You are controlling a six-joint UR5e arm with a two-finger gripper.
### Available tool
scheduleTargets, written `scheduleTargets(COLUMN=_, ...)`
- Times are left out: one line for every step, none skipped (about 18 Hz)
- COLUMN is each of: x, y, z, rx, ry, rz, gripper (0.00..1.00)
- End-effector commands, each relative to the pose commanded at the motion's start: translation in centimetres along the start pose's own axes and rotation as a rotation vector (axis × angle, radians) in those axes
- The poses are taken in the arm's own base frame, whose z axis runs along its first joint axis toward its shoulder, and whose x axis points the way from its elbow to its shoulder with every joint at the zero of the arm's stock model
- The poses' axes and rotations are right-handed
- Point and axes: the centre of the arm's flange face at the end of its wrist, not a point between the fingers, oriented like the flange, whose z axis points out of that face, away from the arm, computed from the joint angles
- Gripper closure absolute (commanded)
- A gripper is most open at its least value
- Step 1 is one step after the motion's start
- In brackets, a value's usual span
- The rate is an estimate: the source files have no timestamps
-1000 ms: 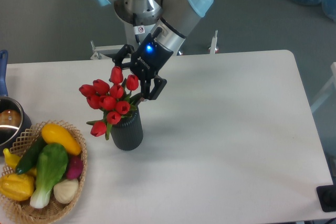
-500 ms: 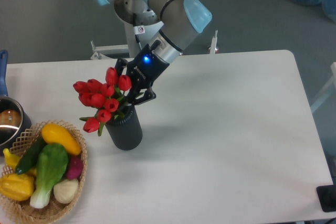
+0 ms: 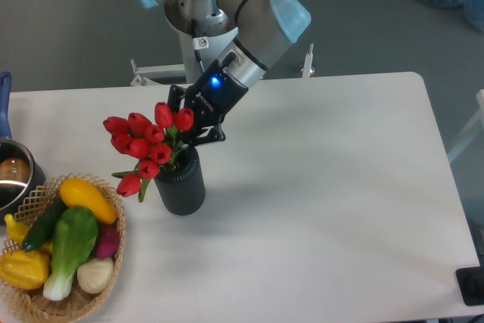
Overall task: Pick up the flowers from the vase
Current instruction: 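Lower the gripper onto the tulip stems and close around them, then lift the gripped tulips upward out of the black vase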
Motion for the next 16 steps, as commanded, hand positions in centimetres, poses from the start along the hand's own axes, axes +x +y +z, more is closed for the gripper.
scheduleTargets(x=-0.2, y=-0.7, z=-0.4, rx=0.014, ry=-0.004, rz=-0.012, gripper=1.0)
scheduleTargets(x=-0.4, y=-1.2, z=-0.8, rx=0.028, ry=-0.01, rz=-0.022, gripper=1.0)
scheduleTargets(x=-0.7, y=-1.7, z=-1.3, rx=0.042, ry=-0.016, rz=-0.024, gripper=1.0)
scheduleTargets(x=-0.8, y=-2.2, z=-1.6, rx=0.057, ry=-0.018, rz=-0.028, gripper=1.0)
scheduleTargets(x=-1.3, y=-2.6, z=-2.5, rx=0.077, ry=-0.028, rz=-0.041, gripper=1.0)
scheduleTargets(x=-1.4, y=-2.8, z=-2.8, rx=0.087, ry=-0.032, rz=-0.047, gripper=1.0)
scheduleTargets(x=-1.4, y=-3.3, z=-3.2, rx=0.092, ry=-0.037, rz=-0.049, gripper=1.0)
scheduleTargets(x=-1.6, y=-3.6, z=-3.7, rx=0.095, ry=-0.045, rz=-0.067, gripper=1.0)
scheduleTargets(x=-1.6, y=-3.6, z=-3.8, rx=0.095, ry=-0.046, rz=-0.073, gripper=1.0)
scheduleTargets(x=-1.7, y=-3.6, z=-4.1, rx=0.096, ry=-0.053, rz=-0.074, gripper=1.0)
scheduleTargets(x=-1.7, y=-3.7, z=-4.4, rx=0.099, ry=-0.058, rz=-0.073, gripper=1.0)
scheduleTargets(x=-1.5, y=-3.8, z=-4.6, rx=0.099, ry=-0.061, rz=-0.071, gripper=1.0)
scheduleTargets(x=-1.3, y=-4.0, z=-4.9, rx=0.1, ry=-0.064, rz=-0.071, gripper=1.0)
scheduleTargets(x=-1.5, y=-3.7, z=-5.2, rx=0.098, ry=-0.067, rz=-0.087, gripper=1.0)
scheduleTargets(x=-1.3, y=-3.7, z=-5.7, rx=0.098, ry=-0.072, rz=-0.095, gripper=1.0)
scheduleTargets(x=-1.2, y=-3.9, z=-6.1, rx=0.099, ry=-0.075, rz=-0.1, gripper=1.0)
